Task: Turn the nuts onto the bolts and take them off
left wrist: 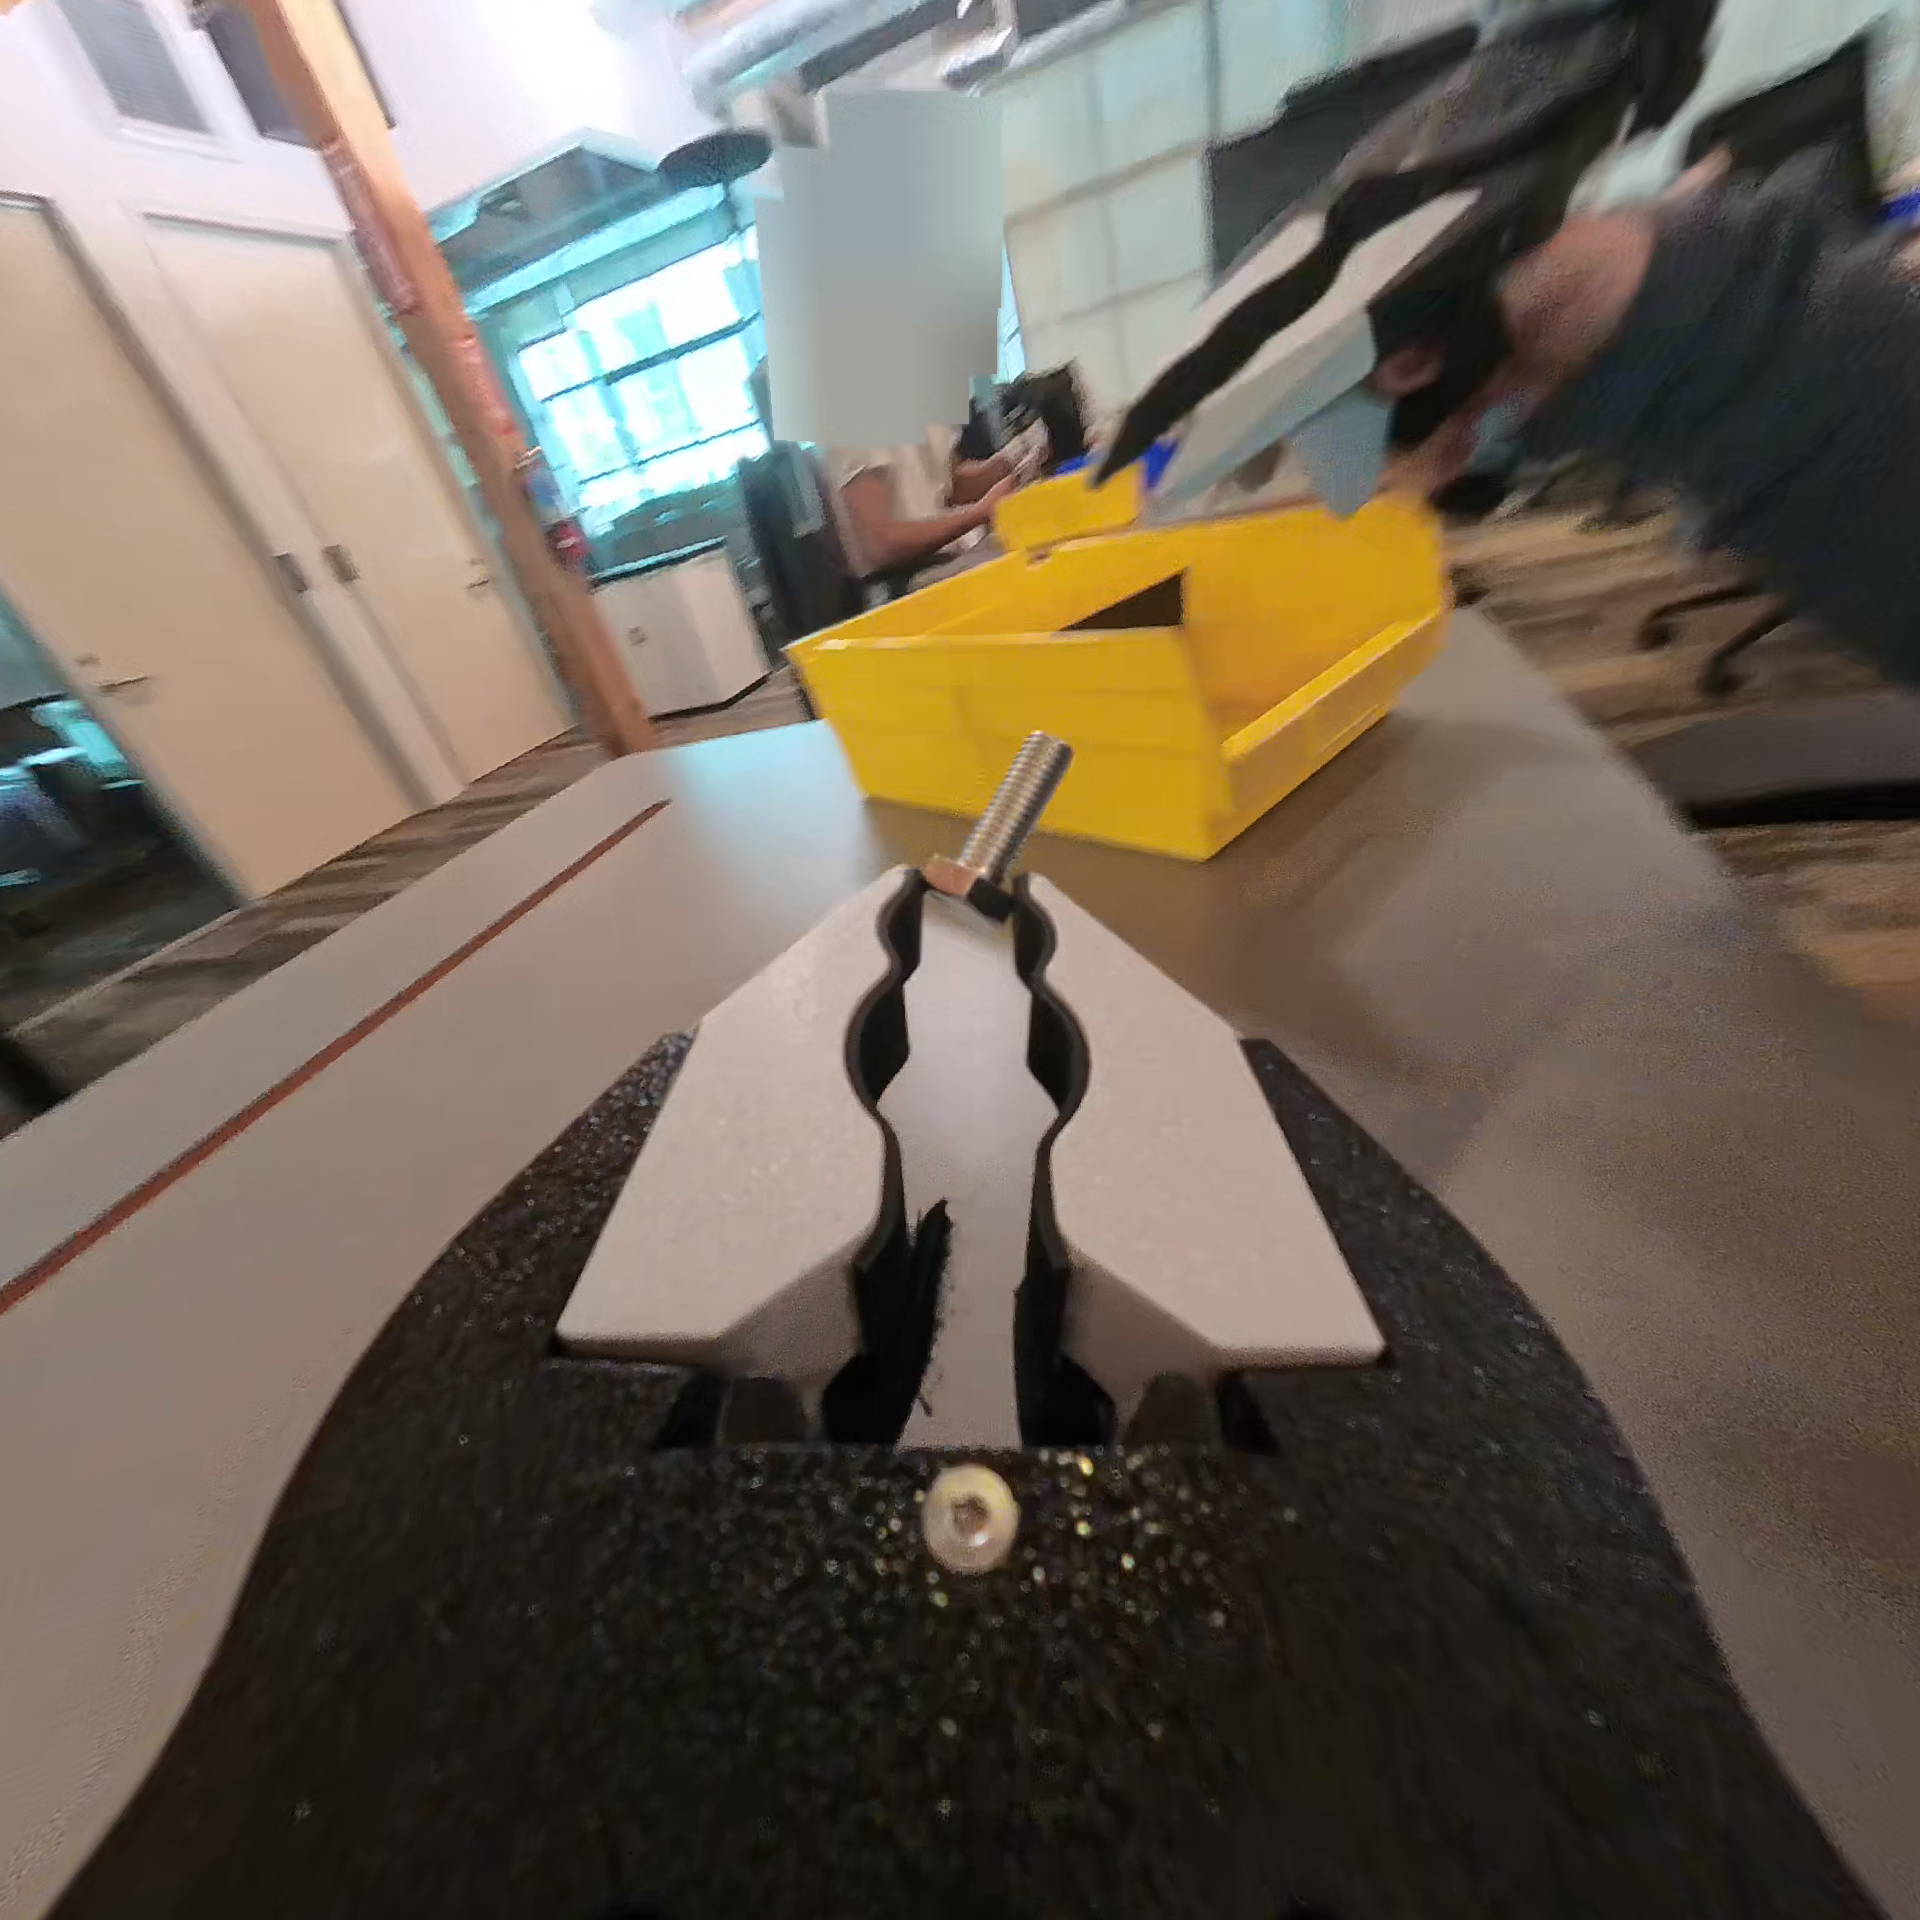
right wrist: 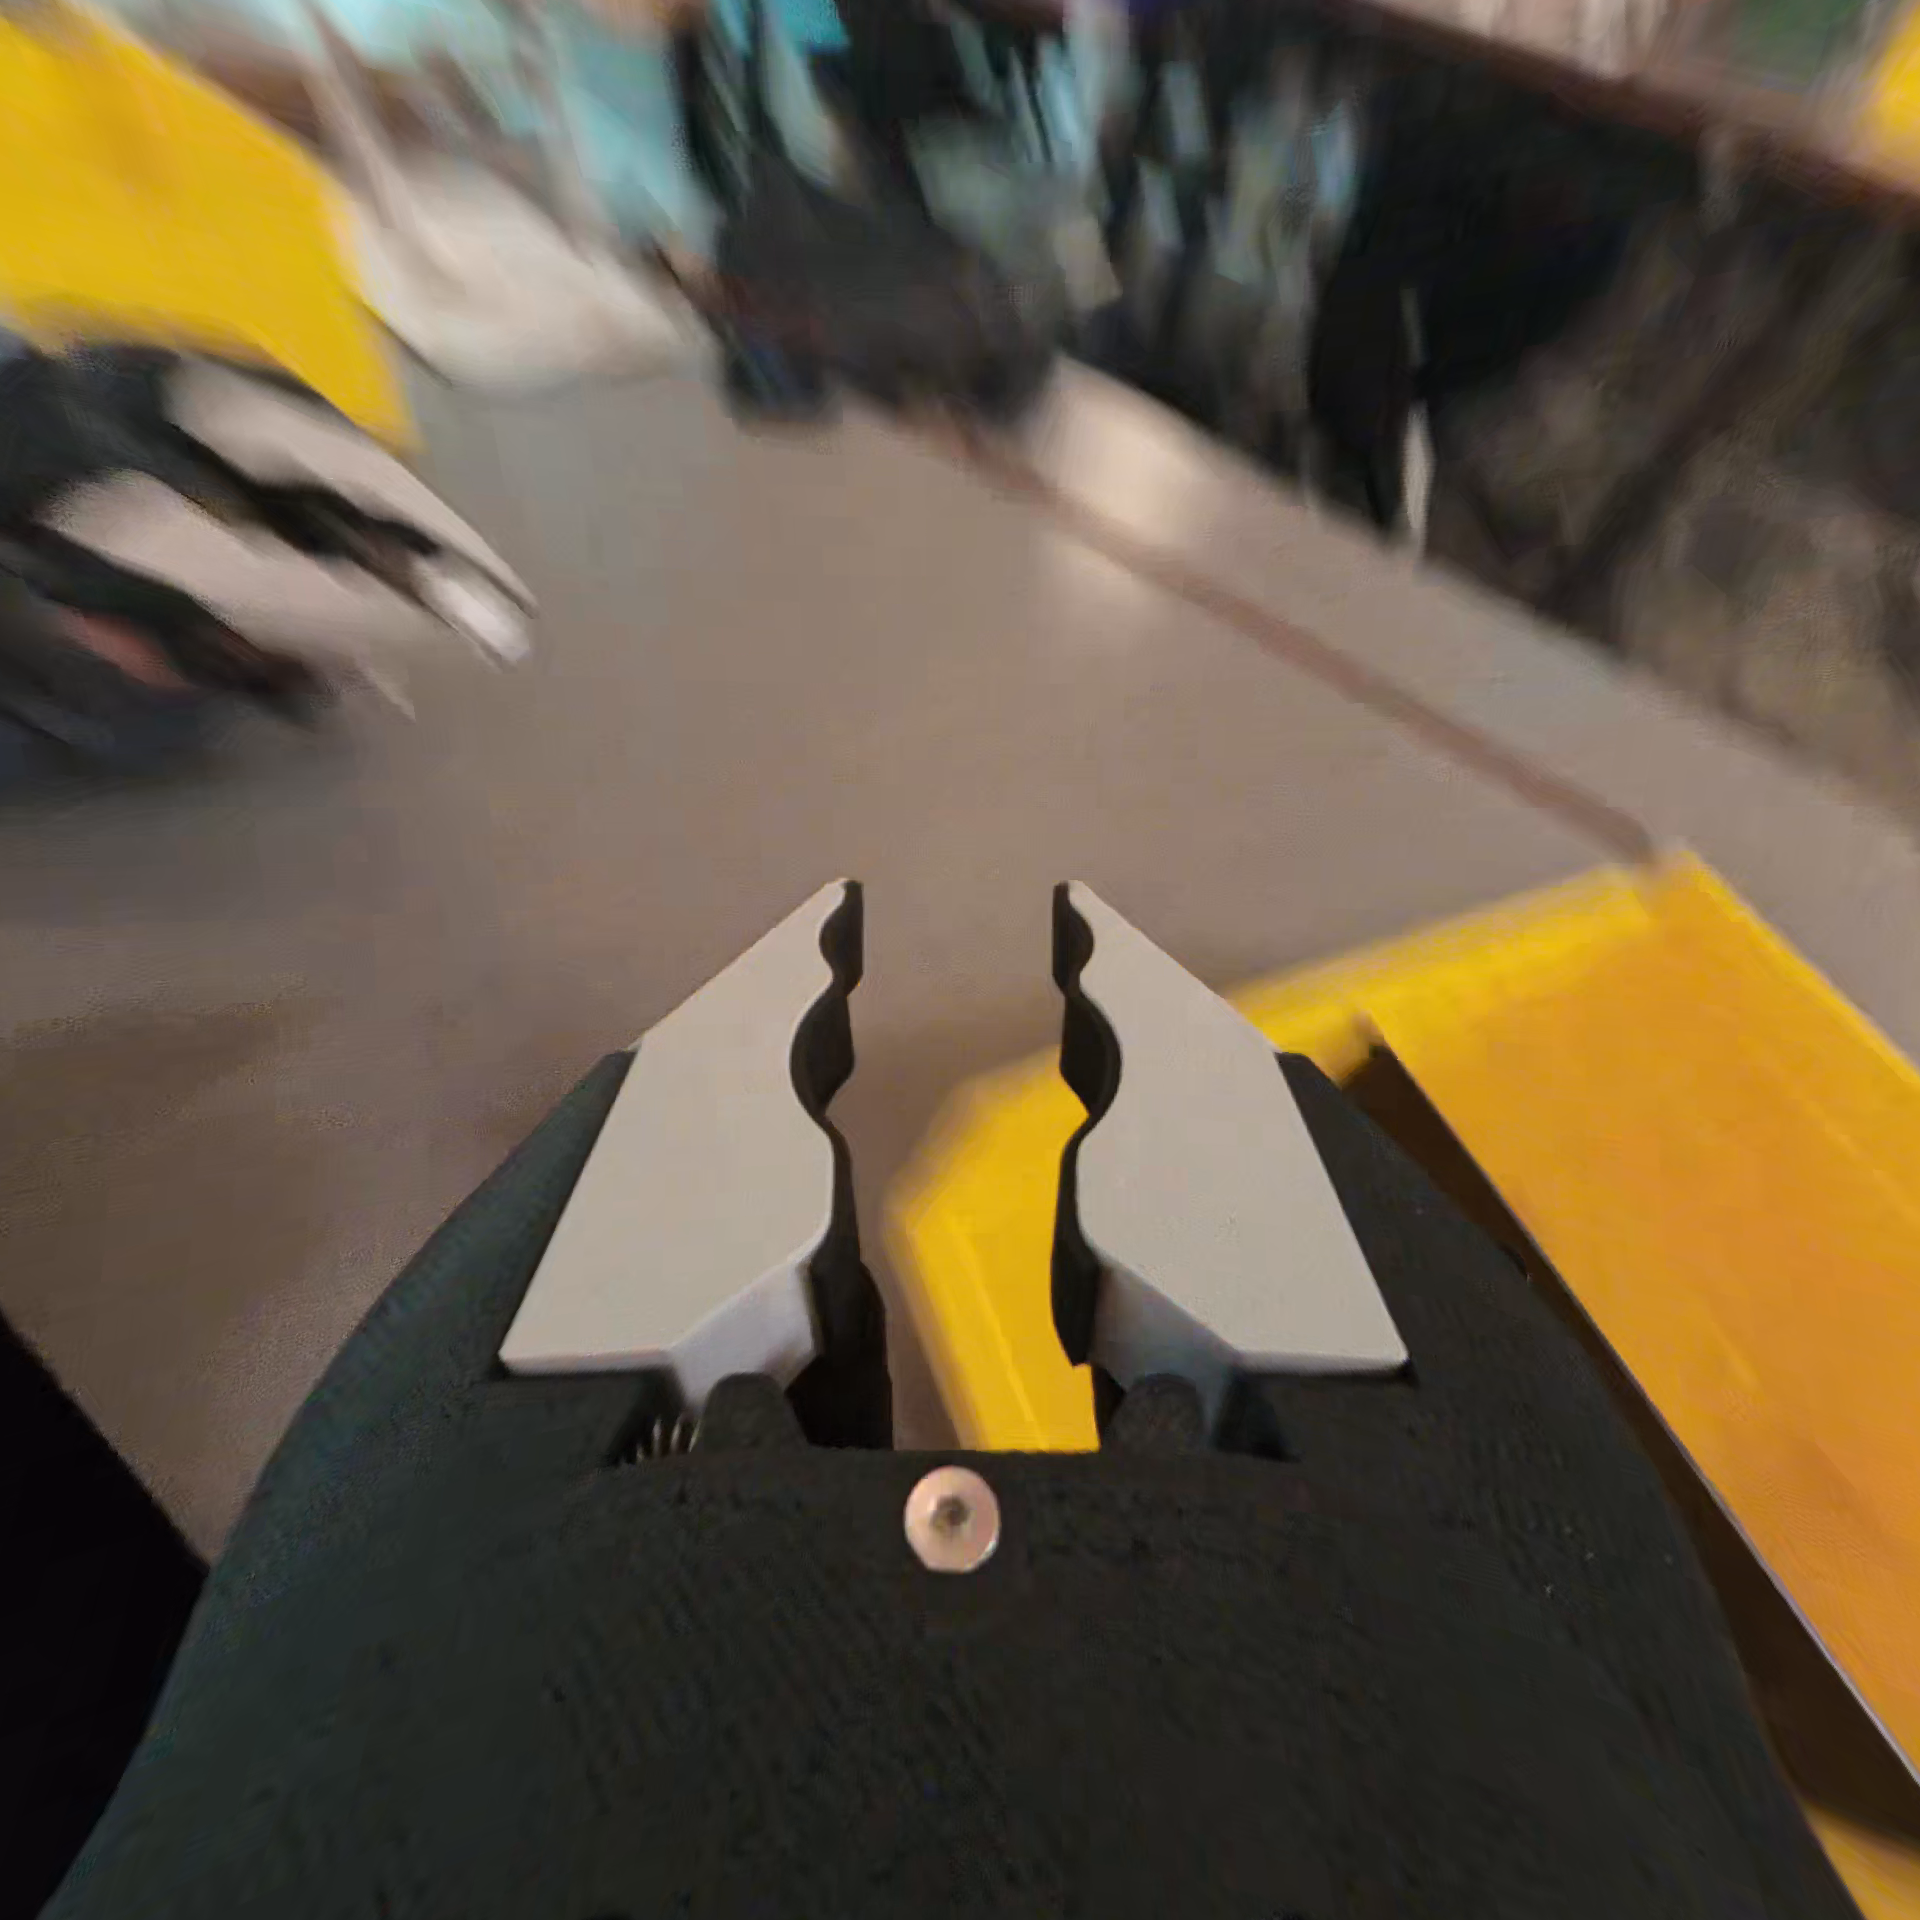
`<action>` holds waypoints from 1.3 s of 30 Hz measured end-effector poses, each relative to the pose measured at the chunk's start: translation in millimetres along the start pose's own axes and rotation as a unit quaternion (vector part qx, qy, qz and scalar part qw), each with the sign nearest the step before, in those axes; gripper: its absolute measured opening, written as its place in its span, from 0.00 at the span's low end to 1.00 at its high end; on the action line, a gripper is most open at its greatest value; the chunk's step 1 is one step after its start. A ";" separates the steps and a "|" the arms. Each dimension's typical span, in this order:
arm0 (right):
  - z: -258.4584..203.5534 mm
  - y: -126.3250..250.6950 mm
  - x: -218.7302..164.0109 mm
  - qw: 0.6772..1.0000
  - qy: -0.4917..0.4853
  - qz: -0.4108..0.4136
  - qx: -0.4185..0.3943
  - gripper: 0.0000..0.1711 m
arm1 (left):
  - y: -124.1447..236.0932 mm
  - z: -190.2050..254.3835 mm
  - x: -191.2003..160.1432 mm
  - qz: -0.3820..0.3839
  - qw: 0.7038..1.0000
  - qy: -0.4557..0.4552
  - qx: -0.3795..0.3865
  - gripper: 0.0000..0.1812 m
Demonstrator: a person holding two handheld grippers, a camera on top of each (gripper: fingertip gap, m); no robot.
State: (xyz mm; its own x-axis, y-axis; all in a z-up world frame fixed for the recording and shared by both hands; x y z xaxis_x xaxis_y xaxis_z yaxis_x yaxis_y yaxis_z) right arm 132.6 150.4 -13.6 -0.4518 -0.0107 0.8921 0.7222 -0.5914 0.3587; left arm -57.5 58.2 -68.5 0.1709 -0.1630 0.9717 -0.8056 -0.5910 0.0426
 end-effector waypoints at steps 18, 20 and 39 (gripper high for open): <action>15.8 -53.8 19.2 0.996 -0.008 0.031 -0.080 0.05 | -4.5 -3.0 8.1 0.083 0.994 0.069 0.011 0.33; 94.0 -64.9 -9.0 0.980 -0.023 -0.106 -0.169 0.05 | 0.9 -14.0 2.0 0.051 0.995 0.039 0.071 0.27; 61.1 -89.5 44.7 0.974 0.031 0.026 -0.224 0.09 | 3.3 -23.5 -9.9 -0.027 0.988 -0.015 0.150 0.02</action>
State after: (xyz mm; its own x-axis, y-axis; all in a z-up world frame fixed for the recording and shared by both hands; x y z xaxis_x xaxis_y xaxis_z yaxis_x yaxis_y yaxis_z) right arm 79.8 252.1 11.0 -0.4612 -0.0896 0.8827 0.4498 -0.8812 0.1456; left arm -75.1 76.5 -72.5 0.2303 -0.1452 0.9622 -0.5904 -0.8069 0.0196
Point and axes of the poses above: each gripper's, where its closed fingertips meet, y back along the fingers, x out of its top, z = x × y across the jaws, the point moved 3 cm from there along y, back along the fingers, and after that the axes turned 15 degrees about -x, right-handed, at the moved point
